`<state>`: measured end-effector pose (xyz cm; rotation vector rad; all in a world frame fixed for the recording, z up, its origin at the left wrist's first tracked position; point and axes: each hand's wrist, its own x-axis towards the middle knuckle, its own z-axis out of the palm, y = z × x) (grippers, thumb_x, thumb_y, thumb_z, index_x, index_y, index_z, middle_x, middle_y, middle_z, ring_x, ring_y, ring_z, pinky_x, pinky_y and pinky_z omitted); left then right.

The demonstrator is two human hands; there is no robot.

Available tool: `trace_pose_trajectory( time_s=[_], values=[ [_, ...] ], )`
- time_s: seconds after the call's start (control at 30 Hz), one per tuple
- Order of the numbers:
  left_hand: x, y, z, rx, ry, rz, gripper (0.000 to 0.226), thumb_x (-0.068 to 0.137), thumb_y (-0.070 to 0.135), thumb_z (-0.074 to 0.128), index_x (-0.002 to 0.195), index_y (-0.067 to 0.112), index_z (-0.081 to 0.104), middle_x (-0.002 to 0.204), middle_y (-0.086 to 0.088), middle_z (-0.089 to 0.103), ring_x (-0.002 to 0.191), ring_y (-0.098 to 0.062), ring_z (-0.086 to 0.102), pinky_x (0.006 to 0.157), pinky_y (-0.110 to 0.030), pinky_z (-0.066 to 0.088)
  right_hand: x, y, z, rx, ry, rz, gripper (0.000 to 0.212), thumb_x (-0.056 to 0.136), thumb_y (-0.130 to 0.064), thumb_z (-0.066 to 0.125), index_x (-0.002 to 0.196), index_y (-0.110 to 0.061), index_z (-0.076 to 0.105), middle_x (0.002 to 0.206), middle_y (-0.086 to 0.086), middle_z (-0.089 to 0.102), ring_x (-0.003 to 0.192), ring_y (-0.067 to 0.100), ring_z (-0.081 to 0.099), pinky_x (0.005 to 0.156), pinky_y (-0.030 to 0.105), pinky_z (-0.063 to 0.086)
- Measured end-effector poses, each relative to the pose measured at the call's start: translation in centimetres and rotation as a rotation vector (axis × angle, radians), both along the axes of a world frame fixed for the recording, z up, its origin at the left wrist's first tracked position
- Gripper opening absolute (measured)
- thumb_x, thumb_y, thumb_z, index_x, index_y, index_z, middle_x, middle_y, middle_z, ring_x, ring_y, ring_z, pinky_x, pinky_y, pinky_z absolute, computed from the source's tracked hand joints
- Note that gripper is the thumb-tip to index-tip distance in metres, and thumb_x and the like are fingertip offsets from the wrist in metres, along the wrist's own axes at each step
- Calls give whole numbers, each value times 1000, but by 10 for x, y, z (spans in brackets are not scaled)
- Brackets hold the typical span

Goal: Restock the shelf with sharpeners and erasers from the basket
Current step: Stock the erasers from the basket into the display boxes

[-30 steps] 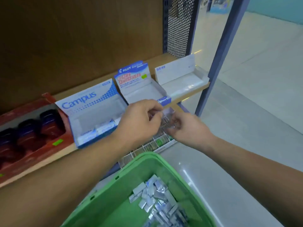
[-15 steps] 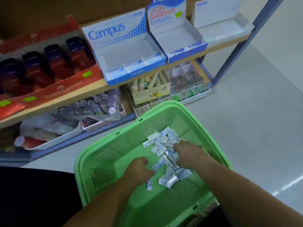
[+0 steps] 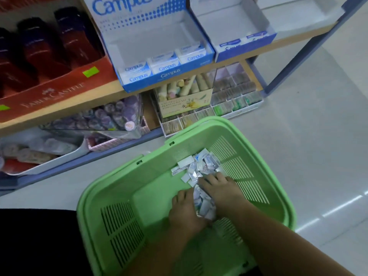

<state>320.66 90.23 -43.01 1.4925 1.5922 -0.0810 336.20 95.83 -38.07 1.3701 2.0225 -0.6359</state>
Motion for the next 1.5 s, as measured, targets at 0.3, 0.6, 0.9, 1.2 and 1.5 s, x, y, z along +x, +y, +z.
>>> trace_pose_trajectory(
  time_s=[0.3, 0.6, 0.9, 1.2, 1.5],
  values=[
    [-24, 2, -5, 24, -17, 125, 46, 79, 29, 69, 123, 24, 58, 117, 1, 53, 104, -23, 58, 86, -39, 54, 4, 9, -10, -36, -18, 13, 99, 69, -32, 86, 150, -22, 28, 148, 3, 36, 139, 25, 30, 112, 45, 39],
    [-10, 24, 0, 125, 193, -187, 58, 89, 51, 66, 137, 27, 44, 135, 3, 49, 124, -20, 46, 88, -32, 49, 1, 8, -19, -25, -23, -22, 77, 75, -28, 84, 139, -18, 42, 140, 5, 41, 135, 25, 34, 104, 42, 46],
    [-35, 35, -10, 44, 102, 0, 41, 98, 30, 58, 136, 14, 53, 130, -5, 61, 117, -26, 59, 94, -32, 47, 11, 19, -11, -147, 167, -437, 32, 85, -10, 72, 102, -32, 57, 101, -2, 58, 81, 13, 56, 58, 22, 40],
    [-33, 50, 25, -231, -283, 323, 14, 95, 15, 69, 108, 21, 65, 105, -8, 70, 88, -23, 69, 80, -38, 58, 5, 31, 15, -340, 497, -902, 37, 79, 1, 62, 113, -14, 67, 115, 7, 67, 98, 22, 69, 88, 44, 60],
    [-33, 88, 140, -263, -488, 224, 30, 97, 17, 66, 125, 14, 55, 91, -12, 78, 60, -8, 67, 50, -21, 43, 12, 74, 156, -789, 900, -1070, 13, 93, -3, 50, 102, -1, 58, 93, 17, 59, 82, 33, 65, 84, 51, 58]
  ],
)
